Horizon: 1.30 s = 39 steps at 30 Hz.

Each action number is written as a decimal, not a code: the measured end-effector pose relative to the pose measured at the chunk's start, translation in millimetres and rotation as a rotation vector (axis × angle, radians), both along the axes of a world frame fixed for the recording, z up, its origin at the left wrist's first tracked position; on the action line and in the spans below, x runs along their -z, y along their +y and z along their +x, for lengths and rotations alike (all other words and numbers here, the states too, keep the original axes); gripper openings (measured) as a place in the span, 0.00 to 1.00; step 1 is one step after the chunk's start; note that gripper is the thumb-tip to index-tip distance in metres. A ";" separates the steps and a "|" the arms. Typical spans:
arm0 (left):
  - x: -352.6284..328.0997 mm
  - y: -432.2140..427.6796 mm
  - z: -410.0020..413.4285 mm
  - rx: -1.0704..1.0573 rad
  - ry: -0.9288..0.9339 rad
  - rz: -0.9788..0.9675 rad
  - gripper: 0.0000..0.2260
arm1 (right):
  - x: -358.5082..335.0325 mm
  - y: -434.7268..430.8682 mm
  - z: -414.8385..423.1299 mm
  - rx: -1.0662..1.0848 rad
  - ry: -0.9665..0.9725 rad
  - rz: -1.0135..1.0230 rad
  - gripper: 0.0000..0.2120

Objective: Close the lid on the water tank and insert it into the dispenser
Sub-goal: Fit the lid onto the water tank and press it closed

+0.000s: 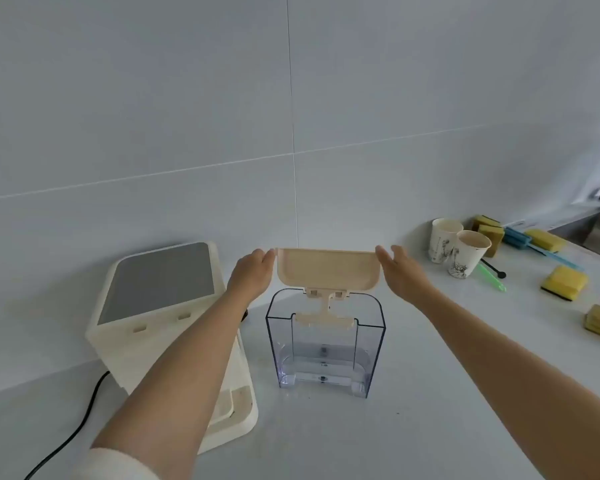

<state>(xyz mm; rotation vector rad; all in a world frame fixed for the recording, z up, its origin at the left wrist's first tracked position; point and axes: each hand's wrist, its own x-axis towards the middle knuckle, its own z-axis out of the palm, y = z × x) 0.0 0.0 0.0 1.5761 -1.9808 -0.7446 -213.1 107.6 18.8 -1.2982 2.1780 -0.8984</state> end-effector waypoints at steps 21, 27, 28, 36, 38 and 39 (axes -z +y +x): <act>-15.9 -2.0 -21.7 0.040 -0.032 0.117 0.11 | 10.9 -21.9 -6.8 0.047 -0.129 -0.070 0.10; -22.2 4.8 -6.7 0.085 -0.085 0.045 0.12 | 11.3 -0.4 -3.2 -0.035 -0.023 -0.087 0.10; -21.9 6.3 -3.8 0.095 -0.102 0.045 0.10 | 12.2 4.6 -1.6 -0.056 0.015 -0.082 0.11; -7.2 37.1 11.5 0.187 -0.472 -0.054 0.08 | 22.1 42.5 8.6 -0.249 0.537 -0.018 0.17; -2.6 46.0 11.5 0.194 -0.571 -0.080 0.10 | 29.2 47.7 8.2 -0.324 0.704 -0.026 0.19; -0.4 49.3 11.3 0.194 -0.593 -0.091 0.11 | 32.5 49.6 8.0 -0.355 0.764 -0.036 0.19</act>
